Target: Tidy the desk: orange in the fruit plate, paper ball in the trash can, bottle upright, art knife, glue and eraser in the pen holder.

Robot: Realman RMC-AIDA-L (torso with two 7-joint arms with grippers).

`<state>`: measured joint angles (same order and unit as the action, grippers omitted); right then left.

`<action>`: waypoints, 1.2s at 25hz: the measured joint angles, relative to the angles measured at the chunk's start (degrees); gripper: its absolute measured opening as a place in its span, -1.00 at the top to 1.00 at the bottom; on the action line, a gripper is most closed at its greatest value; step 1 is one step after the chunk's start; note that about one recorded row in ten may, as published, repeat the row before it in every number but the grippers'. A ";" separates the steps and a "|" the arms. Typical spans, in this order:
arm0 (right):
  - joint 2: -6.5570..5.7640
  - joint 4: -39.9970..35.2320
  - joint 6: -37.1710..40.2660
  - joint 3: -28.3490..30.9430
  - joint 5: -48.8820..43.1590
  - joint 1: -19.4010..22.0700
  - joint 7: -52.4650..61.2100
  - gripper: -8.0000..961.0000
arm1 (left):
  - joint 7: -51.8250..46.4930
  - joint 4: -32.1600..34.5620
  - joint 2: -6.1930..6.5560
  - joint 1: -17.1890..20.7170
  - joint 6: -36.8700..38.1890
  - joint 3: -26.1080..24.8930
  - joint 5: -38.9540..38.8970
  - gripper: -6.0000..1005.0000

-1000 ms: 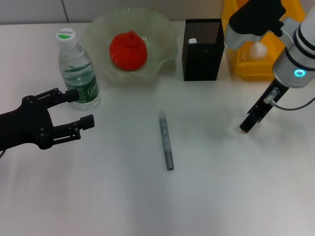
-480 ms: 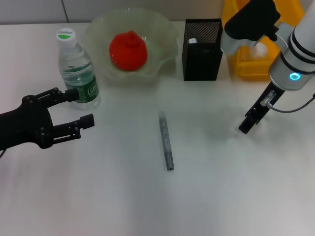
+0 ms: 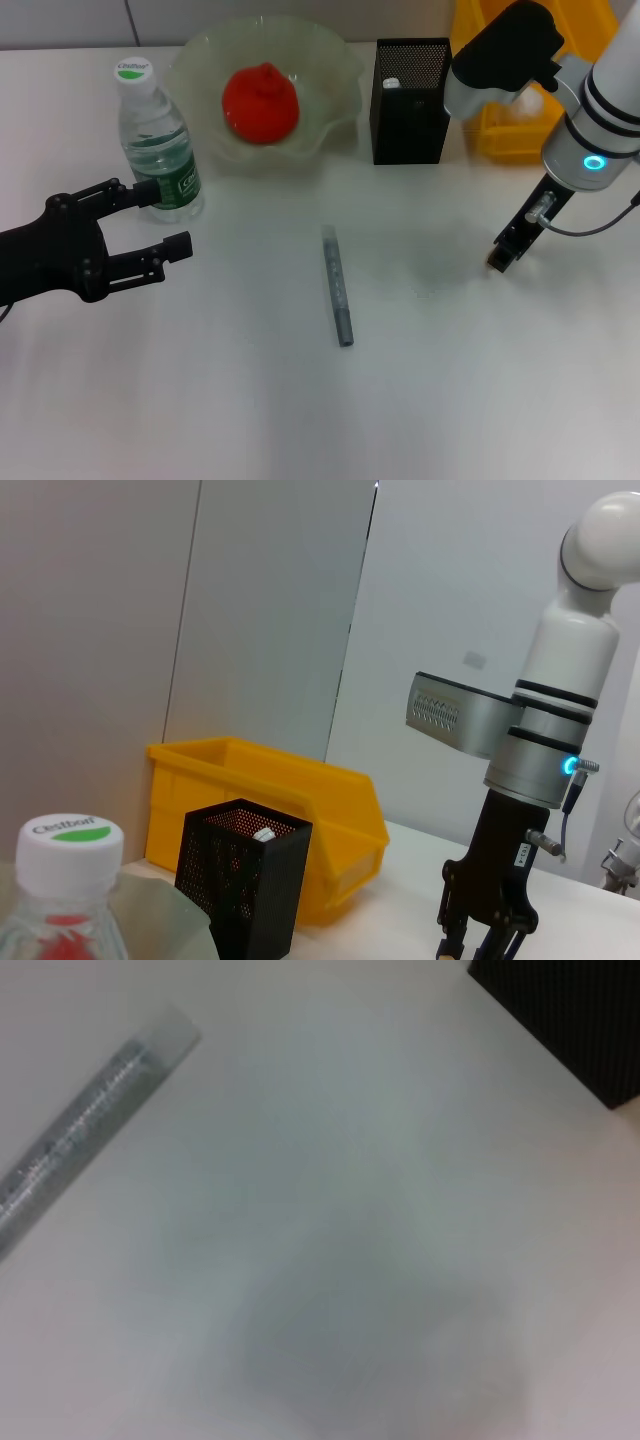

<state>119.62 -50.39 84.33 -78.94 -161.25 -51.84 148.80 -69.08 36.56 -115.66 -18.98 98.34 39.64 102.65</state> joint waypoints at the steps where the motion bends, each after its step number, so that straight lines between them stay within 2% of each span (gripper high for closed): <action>1: 0.00 -0.29 0.08 0.00 0.19 0.04 0.00 0.09 | 0.00 0.00 0.00 0.01 0.00 0.00 0.00 -0.62; 6: -0.07 -5.07 3.25 0.26 0.29 0.71 0.00 0.16 | 0.03 0.00 0.00 0.17 0.10 0.00 0.00 -0.62; 7: -0.20 -9.19 5.18 0.61 0.23 1.37 -0.01 0.17 | 0.05 0.00 0.00 0.20 0.09 0.00 0.00 -0.62; 9: -0.29 -11.38 5.79 0.94 0.17 1.77 0.00 0.17 | 0.09 -0.05 0.00 0.22 0.08 0.00 0.00 -0.62; 12: -0.41 -22.71 8.25 3.64 0.06 3.27 0.10 0.17 | 0.31 -0.15 -0.04 0.23 0.03 0.00 0.00 -0.62; 16: -0.42 -28.39 7.38 5.67 -0.04 3.76 0.06 0.17 | 0.33 -0.17 -0.09 0.18 -0.07 0.00 0.00 -0.62; 17: -0.44 -29.90 4.51 6.46 -0.05 4.02 -0.23 0.17 | 0.36 -0.18 -0.15 0.13 -0.15 0.00 0.00 -0.62; 23: -0.36 -28.75 -4.21 5.70 0.30 4.95 -0.98 0.15 | 0.46 -0.18 -0.29 0.04 -0.23 0.00 0.00 -0.62; 30: -0.15 -21.18 -16.10 0.52 0.99 4.89 -1.11 0.12 | 0.38 -0.18 -0.35 0.00 -0.54 0.00 0.00 -0.62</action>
<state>119.47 -71.57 68.24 -78.43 -160.25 -46.95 147.69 -68.70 36.38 -116.02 -18.99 97.80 39.63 102.65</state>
